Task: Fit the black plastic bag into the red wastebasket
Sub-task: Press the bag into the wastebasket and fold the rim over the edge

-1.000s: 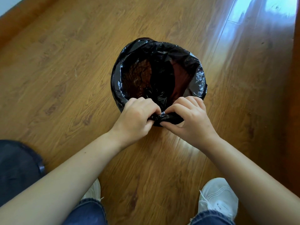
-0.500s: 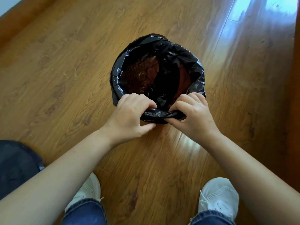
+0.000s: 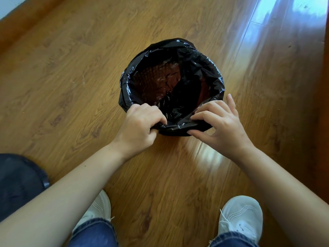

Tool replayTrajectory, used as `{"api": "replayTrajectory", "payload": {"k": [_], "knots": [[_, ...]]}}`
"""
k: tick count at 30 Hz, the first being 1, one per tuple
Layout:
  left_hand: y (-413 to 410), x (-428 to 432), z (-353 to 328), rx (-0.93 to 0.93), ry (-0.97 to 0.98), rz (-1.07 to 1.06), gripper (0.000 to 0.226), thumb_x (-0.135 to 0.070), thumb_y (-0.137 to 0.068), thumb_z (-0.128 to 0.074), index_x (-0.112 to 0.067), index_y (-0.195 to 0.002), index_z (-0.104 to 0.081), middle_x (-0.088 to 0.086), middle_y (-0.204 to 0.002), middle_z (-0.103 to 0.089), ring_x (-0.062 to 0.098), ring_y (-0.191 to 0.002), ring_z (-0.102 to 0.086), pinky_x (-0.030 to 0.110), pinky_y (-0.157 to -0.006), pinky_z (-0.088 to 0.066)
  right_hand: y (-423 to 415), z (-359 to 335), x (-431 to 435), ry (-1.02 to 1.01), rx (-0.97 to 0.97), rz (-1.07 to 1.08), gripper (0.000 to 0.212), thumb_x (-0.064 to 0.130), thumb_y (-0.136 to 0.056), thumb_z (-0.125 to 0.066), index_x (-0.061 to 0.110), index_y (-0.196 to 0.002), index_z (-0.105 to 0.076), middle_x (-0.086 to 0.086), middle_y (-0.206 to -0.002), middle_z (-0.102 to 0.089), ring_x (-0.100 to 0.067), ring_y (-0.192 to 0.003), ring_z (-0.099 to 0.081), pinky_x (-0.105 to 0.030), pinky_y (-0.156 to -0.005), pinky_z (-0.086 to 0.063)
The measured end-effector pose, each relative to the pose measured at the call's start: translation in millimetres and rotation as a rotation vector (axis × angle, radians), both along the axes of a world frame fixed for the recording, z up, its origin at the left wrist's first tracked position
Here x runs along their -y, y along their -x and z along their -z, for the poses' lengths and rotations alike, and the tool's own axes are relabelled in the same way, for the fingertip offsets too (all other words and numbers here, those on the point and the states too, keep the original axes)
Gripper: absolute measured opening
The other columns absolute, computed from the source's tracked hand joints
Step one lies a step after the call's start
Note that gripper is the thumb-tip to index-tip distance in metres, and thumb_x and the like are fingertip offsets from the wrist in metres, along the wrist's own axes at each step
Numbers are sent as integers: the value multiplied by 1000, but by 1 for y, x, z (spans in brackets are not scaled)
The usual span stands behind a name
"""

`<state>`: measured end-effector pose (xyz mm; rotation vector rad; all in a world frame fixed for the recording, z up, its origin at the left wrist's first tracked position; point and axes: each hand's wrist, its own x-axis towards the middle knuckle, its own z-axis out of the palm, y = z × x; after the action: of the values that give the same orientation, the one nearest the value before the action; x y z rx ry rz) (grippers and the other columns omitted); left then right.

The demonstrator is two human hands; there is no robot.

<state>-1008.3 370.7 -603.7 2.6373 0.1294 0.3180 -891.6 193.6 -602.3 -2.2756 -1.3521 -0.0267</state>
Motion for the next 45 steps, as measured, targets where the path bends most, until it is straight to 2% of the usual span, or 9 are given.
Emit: {"api": "replayTrajectory", "payload": {"k": [6, 9, 13, 16, 20, 26, 32, 36, 45], "knots": [[3, -3, -2, 0, -119, 5, 23, 1, -65, -57, -8, -85, -65, 6, -84, -66, 29, -84, -59, 34, -85, -33, 4, 10, -5, -32, -18, 24, 16, 24, -72, -71, 9, -77, -66, -7, -75, -62, -25, -76, -58, -44, -104, -24], [2, 7, -3, -1, -109, 48, 28, -17, -70, -64, -9, -97, -63, 7, -94, -65, 26, -93, -57, 35, -91, -33, 9, 11, -10, -65, -35, 61, 20, 30, -72, -68, 10, -73, -65, -5, -71, -61, -24, -68, -56, -32, -85, -31], [-4, 20, -2, -18, -33, 53, 18, -16, -76, -62, -10, -92, -64, 5, -90, -65, 25, -87, -58, 34, -84, -35, 16, 11, -14, -83, -9, 67, 23, 32, -74, -69, 10, -71, -64, -4, -69, -60, -23, -66, -55, -35, -70, -35], [-5, 21, 0, -5, -35, 16, 14, -5, -74, -60, -9, -86, -65, 5, -85, -65, 25, -79, -56, 31, -78, -32, 16, 11, -11, -74, 65, 48, 25, 35, -77, -66, 10, -77, -65, -5, -72, -62, -24, -69, -57, -36, -83, -33], [0, 13, 2, 17, -76, -26, 24, 7, -66, -54, -8, -83, -63, 6, -81, -64, 27, -78, -56, 30, -78, -31, 8, 6, 1, -18, 91, 14, 30, 35, -74, -67, 10, -90, -66, -6, -84, -64, -25, -87, -59, -49, -107, -15], [0, 4, -2, -37, -58, -29, 26, 5, -61, -51, -9, -80, -62, 5, -80, -63, 26, -79, -56, 30, -81, -30, 2, 5, 1, 21, -15, 22, 17, 23, -71, -75, 9, -78, -67, -5, -76, -62, -24, -80, -58, -54, -108, -20], [-5, 27, -4, -91, -14, 91, 28, -26, -70, -64, -16, -96, -61, -1, -91, -62, 19, -87, -52, 33, -83, -32, 8, 10, -6, -35, -43, 70, 21, 32, -72, -68, 11, -69, -65, -3, -69, -61, -23, -70, -57, -36, -93, -30], [-7, 26, -3, -69, -5, 47, 19, -6, -70, -57, -11, -86, -64, 3, -84, -65, 25, -81, -55, 35, -77, -34, 16, 12, -9, -46, -34, 54, 25, 35, -76, -66, 11, -70, -65, -4, -68, -61, -21, -67, -55, -31, -83, -31], [0, 5, -1, -50, 11, 12, 31, 10, -60, -52, -11, -80, -64, 1, -81, -65, 24, -82, -55, 28, -80, -28, 0, 2, 5, 37, -33, 5, 22, 25, -68, -76, 10, -82, -67, -6, -79, -63, -24, -84, -58, -53, -108, -14]]}}
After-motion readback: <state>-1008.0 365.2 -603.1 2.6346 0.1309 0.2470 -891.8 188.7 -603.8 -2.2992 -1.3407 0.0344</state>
